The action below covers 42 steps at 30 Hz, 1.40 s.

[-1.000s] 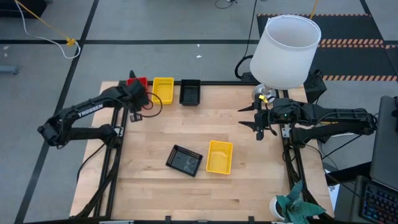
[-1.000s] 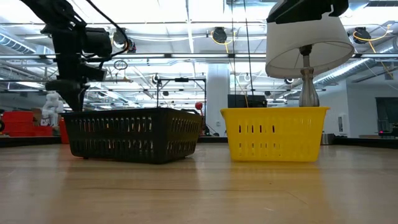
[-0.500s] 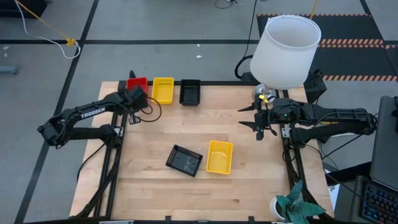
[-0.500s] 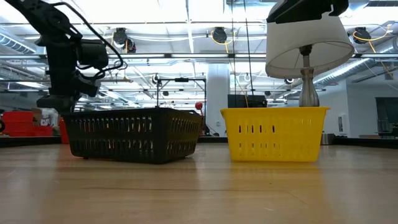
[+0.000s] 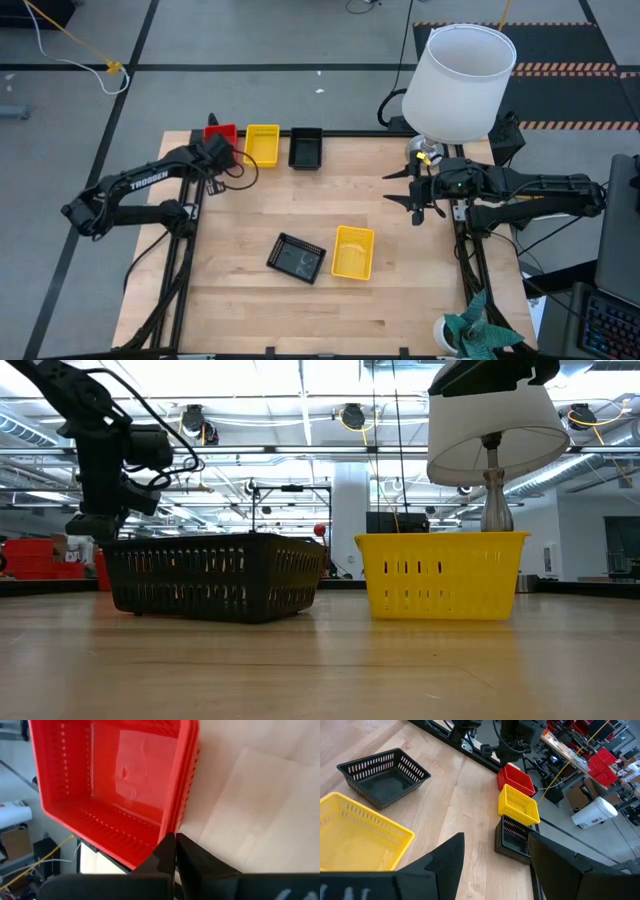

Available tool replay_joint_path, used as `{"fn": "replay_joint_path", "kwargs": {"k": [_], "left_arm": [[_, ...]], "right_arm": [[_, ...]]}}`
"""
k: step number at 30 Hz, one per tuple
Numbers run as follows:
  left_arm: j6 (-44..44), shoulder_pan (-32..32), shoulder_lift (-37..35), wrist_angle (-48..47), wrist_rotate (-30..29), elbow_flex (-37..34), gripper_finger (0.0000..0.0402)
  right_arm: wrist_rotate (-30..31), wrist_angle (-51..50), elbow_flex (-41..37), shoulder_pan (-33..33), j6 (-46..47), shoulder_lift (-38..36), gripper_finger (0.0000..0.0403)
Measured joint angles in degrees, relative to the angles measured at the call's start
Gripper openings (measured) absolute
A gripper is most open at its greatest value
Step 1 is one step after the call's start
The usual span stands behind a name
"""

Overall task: Stack baskets by color
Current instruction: Stack the bottom red bin on top of the top red bin, then stack the bottom yellow bin on top of the top yellow bin

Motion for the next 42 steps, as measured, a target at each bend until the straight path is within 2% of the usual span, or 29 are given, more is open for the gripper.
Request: {"fn": "replay_joint_path", "kwargs": {"k": [5,15,19,25,29,33,37,42], "left_arm": [[0.12,1.77,-0.01,0.8,0.34,0.0,0.0003],[0.48,1.77,-0.02,1.14,-0.17,-0.02,0.0016],[-3.24,-0.32,0.0,-1.98,-1.32,1.35,0.0004],[-11.51,-4.21,-0.02,-10.51,-1.15,7.15,0.0011],[-16.57,-7.98,-0.02,-17.22,-0.87,10.76,0.0003],[-25.18,-13.2,-0.02,-23.13,0.6,13.59,0.0008],[-35.92,-21.35,-0.04,-26.87,4.06,15.58,0.0003],[-45.54,-34.72,-0.02,-25.37,4.69,15.89,0.0004]], "right_arm": [[0.0,-0.06,0.0,0.01,0.0,0.0,0.0212],[0.0,-0.14,0.0,-0.01,0.0,0.0,0.0212],[0.0,-0.1,0.0,0.0,0.0,0.0,0.0212],[0.0,0.06,0.0,-0.01,0.02,0.0,0.0212],[0.22,0.04,0.0,-0.01,0.44,0.0,0.0212],[1.82,-0.21,0.0,0.01,2.48,0.0,0.0212],[3.25,-1.31,0.0,0.01,6.56,0.0,0.0212],[3.0,-3.85,0.0,0.19,14.15,0.0,0.0212]]}}
